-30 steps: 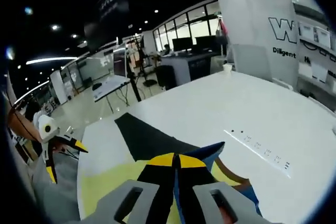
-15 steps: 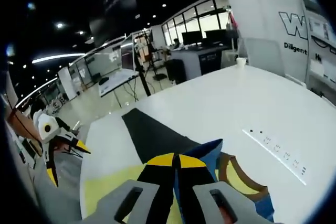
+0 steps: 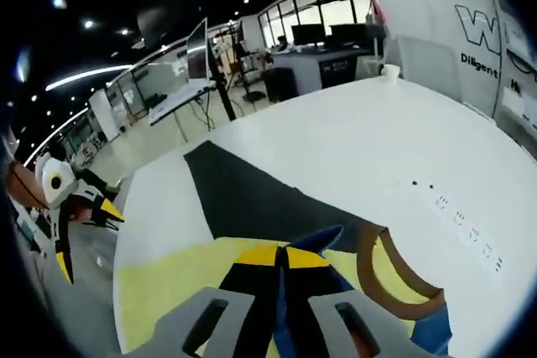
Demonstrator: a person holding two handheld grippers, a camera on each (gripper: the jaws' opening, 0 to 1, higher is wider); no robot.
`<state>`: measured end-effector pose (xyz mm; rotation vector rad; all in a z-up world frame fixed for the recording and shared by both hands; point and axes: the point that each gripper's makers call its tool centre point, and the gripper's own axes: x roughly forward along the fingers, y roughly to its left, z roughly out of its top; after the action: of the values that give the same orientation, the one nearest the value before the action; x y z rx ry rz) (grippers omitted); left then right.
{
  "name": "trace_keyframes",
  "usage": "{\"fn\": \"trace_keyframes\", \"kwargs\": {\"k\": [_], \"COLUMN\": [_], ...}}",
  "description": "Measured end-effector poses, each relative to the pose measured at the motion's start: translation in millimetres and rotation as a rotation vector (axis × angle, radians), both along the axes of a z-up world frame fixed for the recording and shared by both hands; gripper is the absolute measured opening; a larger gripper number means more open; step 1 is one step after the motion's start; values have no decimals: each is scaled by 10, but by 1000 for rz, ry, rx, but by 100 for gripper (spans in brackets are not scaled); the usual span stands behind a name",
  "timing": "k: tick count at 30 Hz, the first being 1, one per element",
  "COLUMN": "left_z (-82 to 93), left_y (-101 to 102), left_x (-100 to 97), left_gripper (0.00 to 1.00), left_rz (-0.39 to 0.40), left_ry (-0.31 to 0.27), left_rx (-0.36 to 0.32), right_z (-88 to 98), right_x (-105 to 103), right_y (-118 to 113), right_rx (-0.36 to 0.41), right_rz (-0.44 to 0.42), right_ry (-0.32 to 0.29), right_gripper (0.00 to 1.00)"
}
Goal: Fold the garment on the visible template until the final outline fits inside the template.
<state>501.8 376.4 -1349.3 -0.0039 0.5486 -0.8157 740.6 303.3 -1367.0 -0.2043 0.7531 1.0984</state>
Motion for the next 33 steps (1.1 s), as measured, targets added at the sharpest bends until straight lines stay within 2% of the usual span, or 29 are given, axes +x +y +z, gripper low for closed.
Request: {"fn": "trace_keyframes", "kwargs": {"k": [11,16,18,23,30,33], "left_z": [-20,-36,-37,-48,-72,-65], "left_y": [32,45,58,69,104,121], "left_x": [-3,-9,-2,6,56,80], "left_gripper": [98,98,98,98,98,97], "left_rz": [1,5,9,10,25,29], "left_ry": [7,14,14,17,30,31], "left_rx": [2,2,1,3,-5,-5], "right_z": [-165,-295,-293,-265,-189,-139], "right_x": [-128,-288,-328,-380,-470,-496], "right_y": [259,365,374,318,193,114], "right_rx": [-12,-30,-21,7,68,95], "right_rz": [38,67,67,52,43,38], "right_ry": [20,40,44,44,8,-15], "right_gripper": [0,0,0,0,0,3]}}
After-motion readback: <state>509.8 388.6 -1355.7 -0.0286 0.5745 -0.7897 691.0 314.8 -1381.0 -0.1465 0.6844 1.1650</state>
